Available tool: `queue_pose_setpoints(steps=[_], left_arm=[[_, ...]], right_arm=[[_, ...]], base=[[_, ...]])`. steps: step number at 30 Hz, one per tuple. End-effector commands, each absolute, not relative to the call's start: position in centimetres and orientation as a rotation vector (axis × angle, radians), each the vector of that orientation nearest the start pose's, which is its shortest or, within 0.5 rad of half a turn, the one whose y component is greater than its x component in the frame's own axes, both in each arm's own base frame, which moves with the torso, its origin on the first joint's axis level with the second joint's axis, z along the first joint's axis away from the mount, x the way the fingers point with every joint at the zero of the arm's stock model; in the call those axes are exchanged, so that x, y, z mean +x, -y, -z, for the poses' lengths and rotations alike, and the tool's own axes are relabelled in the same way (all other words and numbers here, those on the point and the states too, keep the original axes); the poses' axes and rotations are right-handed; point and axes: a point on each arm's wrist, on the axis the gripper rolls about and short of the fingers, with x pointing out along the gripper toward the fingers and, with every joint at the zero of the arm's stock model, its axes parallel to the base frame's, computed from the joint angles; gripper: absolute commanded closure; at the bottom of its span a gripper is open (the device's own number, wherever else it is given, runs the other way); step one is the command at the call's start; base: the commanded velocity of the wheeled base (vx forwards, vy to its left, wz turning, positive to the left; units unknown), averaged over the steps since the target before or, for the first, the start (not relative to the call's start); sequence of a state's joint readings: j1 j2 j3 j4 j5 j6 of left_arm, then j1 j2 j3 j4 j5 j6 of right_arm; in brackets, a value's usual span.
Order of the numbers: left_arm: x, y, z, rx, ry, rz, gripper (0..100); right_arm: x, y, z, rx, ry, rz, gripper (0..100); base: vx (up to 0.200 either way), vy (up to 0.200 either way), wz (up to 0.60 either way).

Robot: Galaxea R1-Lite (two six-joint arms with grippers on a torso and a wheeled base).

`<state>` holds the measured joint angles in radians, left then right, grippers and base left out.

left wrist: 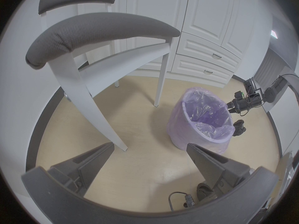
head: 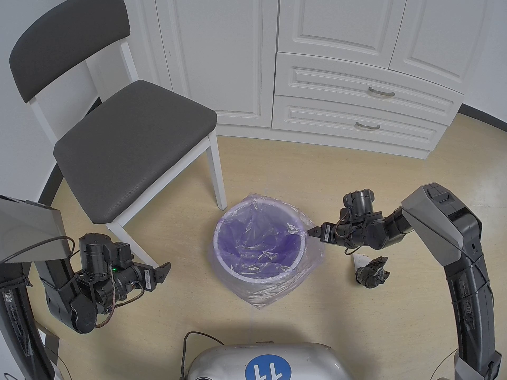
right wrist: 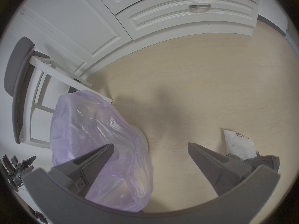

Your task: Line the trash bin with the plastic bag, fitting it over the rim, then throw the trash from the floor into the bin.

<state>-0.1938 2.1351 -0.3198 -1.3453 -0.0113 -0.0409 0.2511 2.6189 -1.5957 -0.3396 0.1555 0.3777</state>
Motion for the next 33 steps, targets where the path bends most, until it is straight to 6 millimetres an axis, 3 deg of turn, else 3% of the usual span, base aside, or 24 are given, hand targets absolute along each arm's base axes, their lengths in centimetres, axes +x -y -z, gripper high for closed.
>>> queue_pose_setpoints(steps=[1, 10, 12, 15, 21, 25, 29, 30, 33], left_arm=[[27.6, 6.3, -2.3, 0.013, -0.44, 0.195, 0], [27.6, 6.7, -2.4, 0.014, -0.42, 0.206, 0], [27.6, 6.6, -2.4, 0.012, -0.417, 0.204, 0], [27.6, 6.6, -2.4, 0.011, -0.41, 0.204, 0], [27.7, 6.8, -2.6, 0.009, -0.385, 0.211, 0], [27.3, 6.9, -2.9, 0.007, -0.366, 0.214, 0], [26.9, 6.8, -2.9, 0.011, -0.374, 0.204, 0], [26.8, 6.9, -2.7, 0.018, -0.377, 0.183, 0], [26.9, 7.0, -2.6, 0.025, -0.378, 0.149, 0]], right_arm=[[49.5, -12.9, 4.6, 0.303, -0.781, -0.234, 0], [50.8, -15.4, 6.7, 0.204, -0.776, -0.211, 0], [50.6, -15.7, 9.4, 0.144, -0.84, -0.17, 0], [50.3, -15.5, 10.7, 0.079, -0.858, -0.175, 0], [50.4, -15.6, 10.7, 0.077, -0.852, -0.189, 0], [50.8, -15.8, 9.4, 0.14, -0.798, -0.179, 0], [51.2, -16.0, 6.4, 0.23, -0.757, -0.156, 0], [51.5, -15.4, 4.2, 0.251, -0.723, -0.154, 0], [50.8, -14.5, 2.2, 0.263, -0.73, -0.164, 0]], base=[[0.0, 0.0, 0.0], [0.0, 0.0, 0.0], [0.0, 0.0, 0.0], [0.0, 0.0, 0.0], [0.0, 0.0, 0.0], [0.0, 0.0, 0.0], [0.0, 0.0, 0.0], [0.0, 0.0, 0.0], [0.0, 0.0, 0.0]])
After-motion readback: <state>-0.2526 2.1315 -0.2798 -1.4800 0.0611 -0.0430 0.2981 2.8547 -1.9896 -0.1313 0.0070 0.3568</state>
